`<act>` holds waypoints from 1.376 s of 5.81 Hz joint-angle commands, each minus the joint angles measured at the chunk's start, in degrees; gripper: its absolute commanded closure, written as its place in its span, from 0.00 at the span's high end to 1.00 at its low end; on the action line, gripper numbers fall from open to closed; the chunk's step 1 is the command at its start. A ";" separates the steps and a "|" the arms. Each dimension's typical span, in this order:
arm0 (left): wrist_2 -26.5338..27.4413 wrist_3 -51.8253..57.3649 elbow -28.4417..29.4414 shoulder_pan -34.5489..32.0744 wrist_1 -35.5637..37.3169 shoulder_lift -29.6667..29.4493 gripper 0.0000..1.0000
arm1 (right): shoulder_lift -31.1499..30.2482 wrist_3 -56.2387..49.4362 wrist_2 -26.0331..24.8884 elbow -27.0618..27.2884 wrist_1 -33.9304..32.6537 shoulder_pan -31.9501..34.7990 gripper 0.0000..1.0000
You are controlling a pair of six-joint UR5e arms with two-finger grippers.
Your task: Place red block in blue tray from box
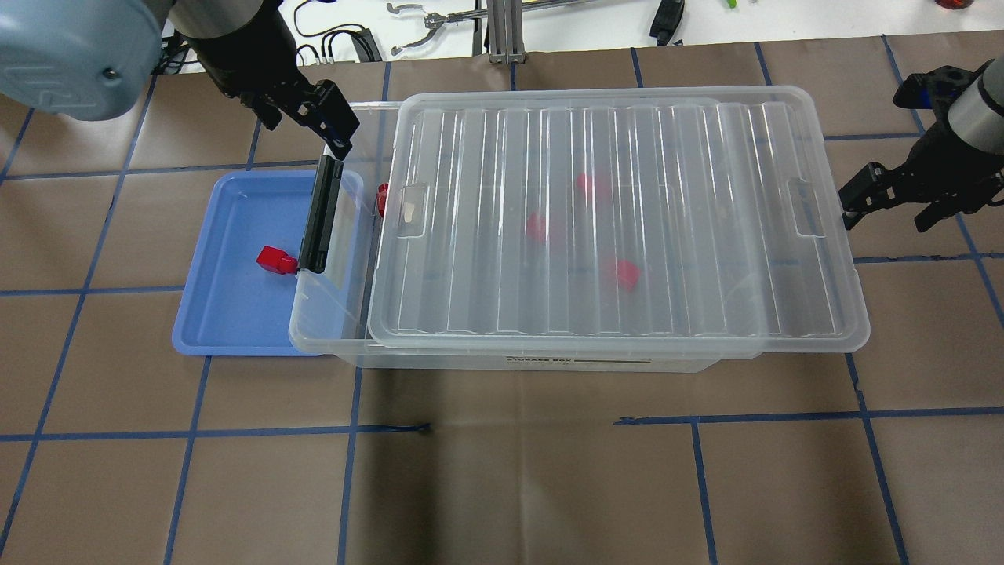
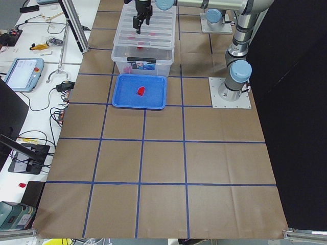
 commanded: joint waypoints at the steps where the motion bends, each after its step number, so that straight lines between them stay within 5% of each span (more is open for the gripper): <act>1: 0.02 -8.56 0.15 -0.03 -0.98 0.14 0.99 | 0.00 1.98 0.01 0.00 -0.06 2.72 1.00; 4: 0.11 -18.88 1.46 -0.03 -3.68 -0.92 0.99 | 0.00 6.73 2.65 0.00 0.12 5.44 1.00; 8: 0.11 -18.72 -0.29 0.14 -7.04 2.67 0.99 | -0.87 6.74 2.39 -2.53 0.20 7.48 1.00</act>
